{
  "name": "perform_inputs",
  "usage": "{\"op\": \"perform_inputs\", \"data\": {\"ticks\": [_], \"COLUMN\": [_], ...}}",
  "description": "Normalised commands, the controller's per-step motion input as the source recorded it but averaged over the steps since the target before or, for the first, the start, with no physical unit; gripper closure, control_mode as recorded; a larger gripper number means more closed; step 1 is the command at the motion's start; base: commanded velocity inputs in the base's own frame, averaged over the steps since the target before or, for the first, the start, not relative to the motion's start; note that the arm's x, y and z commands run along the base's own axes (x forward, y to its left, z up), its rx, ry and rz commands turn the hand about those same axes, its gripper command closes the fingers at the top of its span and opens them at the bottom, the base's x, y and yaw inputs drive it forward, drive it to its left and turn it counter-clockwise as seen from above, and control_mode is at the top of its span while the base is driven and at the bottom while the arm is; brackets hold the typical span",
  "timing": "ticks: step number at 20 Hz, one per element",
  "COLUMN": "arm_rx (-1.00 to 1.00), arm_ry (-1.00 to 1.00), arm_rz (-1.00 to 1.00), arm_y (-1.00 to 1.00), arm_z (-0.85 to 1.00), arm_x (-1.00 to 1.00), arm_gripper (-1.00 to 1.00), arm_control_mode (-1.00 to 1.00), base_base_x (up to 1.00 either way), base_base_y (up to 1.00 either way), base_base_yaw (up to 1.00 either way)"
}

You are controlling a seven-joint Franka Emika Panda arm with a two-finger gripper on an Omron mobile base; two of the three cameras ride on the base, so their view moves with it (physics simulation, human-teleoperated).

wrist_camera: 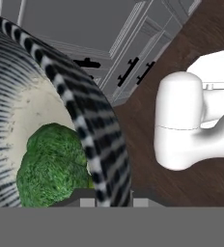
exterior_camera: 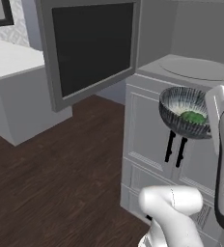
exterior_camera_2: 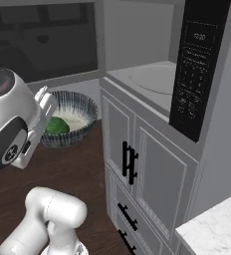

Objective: Pick the broccoli from the sink and place it in the bowl. Then pick the bowl and place it in the microwave. Then close the microwave door and press the start button.

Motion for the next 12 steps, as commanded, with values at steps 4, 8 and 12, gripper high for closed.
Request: {"op": "perform_inputs", "data": {"ticks": [4, 8, 12], "arm_rx": [0.0, 0.0, -0.01], "arm_ry": [0.0, -0.07, -0.12], "arm_rz": [0.02, 0.0, -0.13], "arm_y": [0.02, 0.06, 0.0], "arm_z": [0.02, 0.41, 0.46], "arm_x": [-0.04, -0.16, -0.03], "arm_gripper": [1.0, 1.0, 1.0], "arm_control_mode": [-1.0, -1.0, -1.0], "base_base_x": [0.0, 0.0, 0.0], "base_base_y": [0.05, 0.0, 0.0], "base_base_yaw": [0.12, 0.0, 0.0]}}
